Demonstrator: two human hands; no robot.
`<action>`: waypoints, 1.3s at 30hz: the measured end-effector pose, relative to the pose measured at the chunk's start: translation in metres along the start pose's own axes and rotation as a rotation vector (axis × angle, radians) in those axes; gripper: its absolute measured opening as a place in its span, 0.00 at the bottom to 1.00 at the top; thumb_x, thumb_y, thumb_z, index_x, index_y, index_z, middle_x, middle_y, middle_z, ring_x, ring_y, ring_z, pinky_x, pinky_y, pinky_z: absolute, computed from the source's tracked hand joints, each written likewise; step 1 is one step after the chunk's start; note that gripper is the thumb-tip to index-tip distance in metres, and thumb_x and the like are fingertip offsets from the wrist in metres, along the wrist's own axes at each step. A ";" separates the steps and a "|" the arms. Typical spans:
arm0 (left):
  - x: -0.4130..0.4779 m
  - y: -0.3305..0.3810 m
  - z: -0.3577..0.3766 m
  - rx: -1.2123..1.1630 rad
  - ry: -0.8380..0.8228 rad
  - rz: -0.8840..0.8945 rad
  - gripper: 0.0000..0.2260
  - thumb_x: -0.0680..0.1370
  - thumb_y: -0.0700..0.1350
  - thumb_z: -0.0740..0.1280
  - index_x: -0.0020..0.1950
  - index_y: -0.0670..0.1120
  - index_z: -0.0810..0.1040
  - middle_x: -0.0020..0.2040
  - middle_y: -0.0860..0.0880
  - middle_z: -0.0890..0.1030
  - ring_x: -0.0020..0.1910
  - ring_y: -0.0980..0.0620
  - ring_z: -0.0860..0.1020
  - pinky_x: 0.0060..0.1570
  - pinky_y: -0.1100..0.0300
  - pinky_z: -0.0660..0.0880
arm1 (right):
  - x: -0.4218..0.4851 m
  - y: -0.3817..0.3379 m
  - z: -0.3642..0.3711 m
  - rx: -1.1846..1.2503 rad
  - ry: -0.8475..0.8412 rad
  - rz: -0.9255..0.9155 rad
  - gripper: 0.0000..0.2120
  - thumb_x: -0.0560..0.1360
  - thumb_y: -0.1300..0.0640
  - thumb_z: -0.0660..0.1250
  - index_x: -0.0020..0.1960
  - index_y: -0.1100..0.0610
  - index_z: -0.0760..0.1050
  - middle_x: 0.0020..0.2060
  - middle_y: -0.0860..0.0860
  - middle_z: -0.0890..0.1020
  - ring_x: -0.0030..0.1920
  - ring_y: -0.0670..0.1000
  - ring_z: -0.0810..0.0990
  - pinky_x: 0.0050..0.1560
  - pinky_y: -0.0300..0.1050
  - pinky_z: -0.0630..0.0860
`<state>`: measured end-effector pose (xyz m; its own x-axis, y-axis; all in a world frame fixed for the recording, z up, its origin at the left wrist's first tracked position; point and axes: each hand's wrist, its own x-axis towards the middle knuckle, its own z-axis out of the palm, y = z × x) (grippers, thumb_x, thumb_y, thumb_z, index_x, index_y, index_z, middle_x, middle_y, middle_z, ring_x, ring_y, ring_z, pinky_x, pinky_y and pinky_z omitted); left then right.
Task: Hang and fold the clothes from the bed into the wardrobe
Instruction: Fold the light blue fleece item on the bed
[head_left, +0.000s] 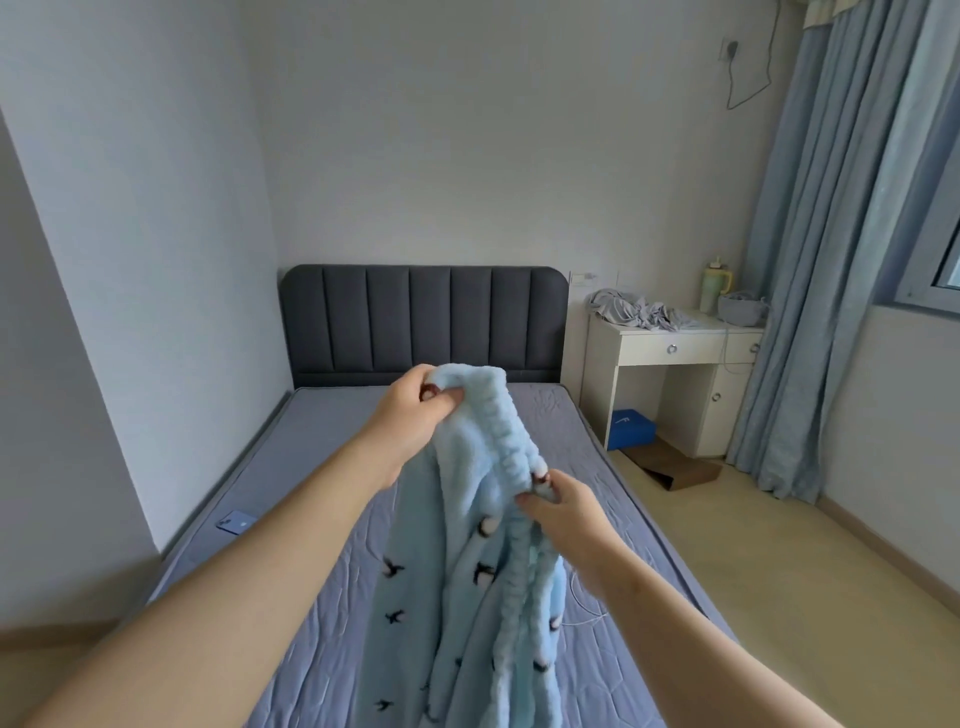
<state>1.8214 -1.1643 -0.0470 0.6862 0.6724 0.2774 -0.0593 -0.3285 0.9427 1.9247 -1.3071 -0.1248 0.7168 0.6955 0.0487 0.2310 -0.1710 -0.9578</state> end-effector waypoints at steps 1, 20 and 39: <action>-0.002 -0.002 -0.002 0.099 0.004 0.016 0.03 0.77 0.41 0.64 0.48 0.48 0.73 0.43 0.53 0.75 0.43 0.57 0.73 0.41 0.65 0.70 | 0.000 -0.003 0.000 0.049 0.025 -0.019 0.03 0.76 0.62 0.64 0.45 0.61 0.74 0.39 0.56 0.78 0.40 0.52 0.75 0.44 0.49 0.75; -0.011 -0.003 0.005 -0.123 -0.092 0.017 0.09 0.76 0.41 0.67 0.44 0.56 0.80 0.40 0.53 0.83 0.44 0.57 0.81 0.39 0.66 0.76 | 0.003 -0.030 0.003 0.117 -0.068 -0.208 0.19 0.67 0.60 0.73 0.51 0.43 0.71 0.45 0.44 0.81 0.42 0.39 0.81 0.37 0.32 0.75; 0.002 -0.004 -0.054 1.053 0.216 -0.032 0.04 0.70 0.43 0.62 0.35 0.49 0.68 0.39 0.52 0.75 0.40 0.49 0.73 0.36 0.61 0.65 | 0.015 -0.050 -0.015 -0.112 0.430 -0.170 0.07 0.75 0.53 0.64 0.39 0.50 0.70 0.33 0.46 0.76 0.35 0.45 0.74 0.30 0.41 0.65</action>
<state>1.7843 -1.1256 -0.0406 0.5277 0.7600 0.3793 0.6816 -0.6454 0.3448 1.9340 -1.2986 -0.0718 0.8645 0.3721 0.3379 0.4216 -0.1707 -0.8905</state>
